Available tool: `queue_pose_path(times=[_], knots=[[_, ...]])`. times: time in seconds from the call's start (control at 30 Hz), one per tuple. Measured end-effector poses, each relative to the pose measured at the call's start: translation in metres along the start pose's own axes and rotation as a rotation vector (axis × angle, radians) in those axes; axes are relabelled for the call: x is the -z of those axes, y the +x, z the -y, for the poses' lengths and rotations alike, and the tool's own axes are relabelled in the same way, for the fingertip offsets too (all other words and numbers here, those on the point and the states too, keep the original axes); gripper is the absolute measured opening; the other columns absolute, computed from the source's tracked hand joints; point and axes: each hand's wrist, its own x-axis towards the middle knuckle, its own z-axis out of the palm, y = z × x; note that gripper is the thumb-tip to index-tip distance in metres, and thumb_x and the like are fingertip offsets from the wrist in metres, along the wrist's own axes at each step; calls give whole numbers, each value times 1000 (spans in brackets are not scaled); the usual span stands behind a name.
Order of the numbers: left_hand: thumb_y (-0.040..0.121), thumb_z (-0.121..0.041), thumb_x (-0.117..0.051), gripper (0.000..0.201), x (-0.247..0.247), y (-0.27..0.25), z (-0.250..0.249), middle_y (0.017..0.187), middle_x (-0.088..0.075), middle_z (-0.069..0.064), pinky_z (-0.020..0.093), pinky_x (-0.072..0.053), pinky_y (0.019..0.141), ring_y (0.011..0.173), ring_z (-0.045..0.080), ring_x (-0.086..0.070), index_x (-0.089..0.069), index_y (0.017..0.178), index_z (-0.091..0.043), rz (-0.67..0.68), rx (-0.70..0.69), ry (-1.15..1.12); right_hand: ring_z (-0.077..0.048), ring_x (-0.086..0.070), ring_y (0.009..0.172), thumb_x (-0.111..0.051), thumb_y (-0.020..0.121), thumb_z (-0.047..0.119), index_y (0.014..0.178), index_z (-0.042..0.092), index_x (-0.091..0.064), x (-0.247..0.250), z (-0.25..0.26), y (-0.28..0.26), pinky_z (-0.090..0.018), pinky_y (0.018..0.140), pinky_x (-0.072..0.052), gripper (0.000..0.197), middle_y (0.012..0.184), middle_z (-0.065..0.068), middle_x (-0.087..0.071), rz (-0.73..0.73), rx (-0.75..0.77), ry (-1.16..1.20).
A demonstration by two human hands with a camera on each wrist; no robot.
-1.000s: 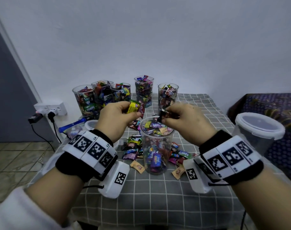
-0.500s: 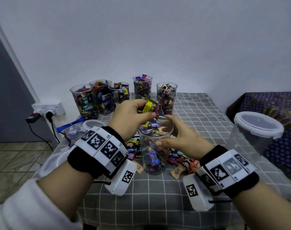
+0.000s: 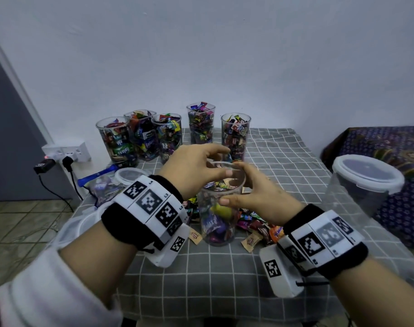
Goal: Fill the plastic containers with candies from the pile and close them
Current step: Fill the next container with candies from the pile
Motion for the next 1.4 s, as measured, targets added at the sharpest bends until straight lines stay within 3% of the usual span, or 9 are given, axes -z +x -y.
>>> queue_pose_path(times=[0.1, 0.17, 0.33, 0.5, 0.6, 0.67, 0.77, 1.1, 1.4], knots=[[82, -22, -70, 31, 0, -3, 4, 107, -67, -4, 24, -54, 78, 92, 7, -65, -63, 112, -29, -43, 8, -296, 6, -58, 100, -77, 60, 31, 129, 22, -38, 0, 2, 0, -18, 89, -49, 80, 116, 11, -57, 4, -19, 14], [85, -15, -66, 24, 1, -6, 7, 101, -68, -6, 20, -53, 73, 91, 5, -66, -65, 104, -29, -133, -3, -443, 7, -59, 98, -77, 61, 28, 129, 25, -36, 0, 3, -1, -18, 89, -50, 79, 114, 12, -56, 12, -32, 22], [87, -9, -62, 35, 8, -10, 33, 113, -62, -7, 35, -49, 94, 109, 15, -58, -58, 112, -34, -244, 66, -414, -7, -48, 119, -79, 72, 20, 143, 24, -23, 11, 0, -3, -14, 93, -38, 92, 129, 9, -50, 121, -124, -257], [82, -16, -69, 75, 7, -13, 60, 149, -34, 3, 31, -31, 105, 135, 20, -34, -28, 144, -23, 148, 288, -6, -22, -29, 138, -74, 77, 39, 151, 23, -2, 25, -9, -8, -34, 110, -29, 104, 156, -3, -19, 269, -400, -738], [70, -25, -81, 102, -8, -12, 79, 153, -24, 3, 29, -27, 111, 137, 20, -30, -15, 149, -20, 400, 338, 151, -24, -23, 142, -72, 74, 49, 150, 21, 7, 28, -18, -7, -39, 113, -28, 114, 159, -2, -5, 385, -541, -885], [59, -34, -86, 118, -19, -12, 89, 153, -24, 4, 37, -29, 112, 136, 22, -31, -10, 149, -23, 538, 391, 204, -24, -18, 143, -73, 72, 52, 149, 21, 11, 29, -22, -6, -41, 115, -25, 119, 159, -3, 0, 433, -598, -945], [54, -46, -86, 129, -28, -11, 95, 154, -18, 7, 40, -28, 113, 139, 24, -26, -2, 149, -26, 630, 426, 318, -24, -17, 144, -71, 73, 53, 149, 22, 12, 27, -24, -5, -42, 115, -24, 118, 159, -1, -1, 476, -637, -1003], [67, -35, -82, 111, -40, 3, 82, 152, -25, 5, 36, -37, 105, 132, 26, -38, -7, 149, -22, 640, 395, 500, -24, -37, 134, -73, 76, 46, 151, 21, 5, 7, -26, 4, -37, 106, -37, 111, 154, -3, -25, 432, -583, -1002], [75, -28, -76, 62, -45, 0, 81, 127, -58, 1, 36, -44, 98, 116, 24, -53, -49, 131, -25, 636, 321, 522, -24, -45, 125, -64, 86, 36, 149, 34, -17, 3, -36, 9, -29, 94, -40, 79, 141, -6, -43, 409, -413, -1110]])
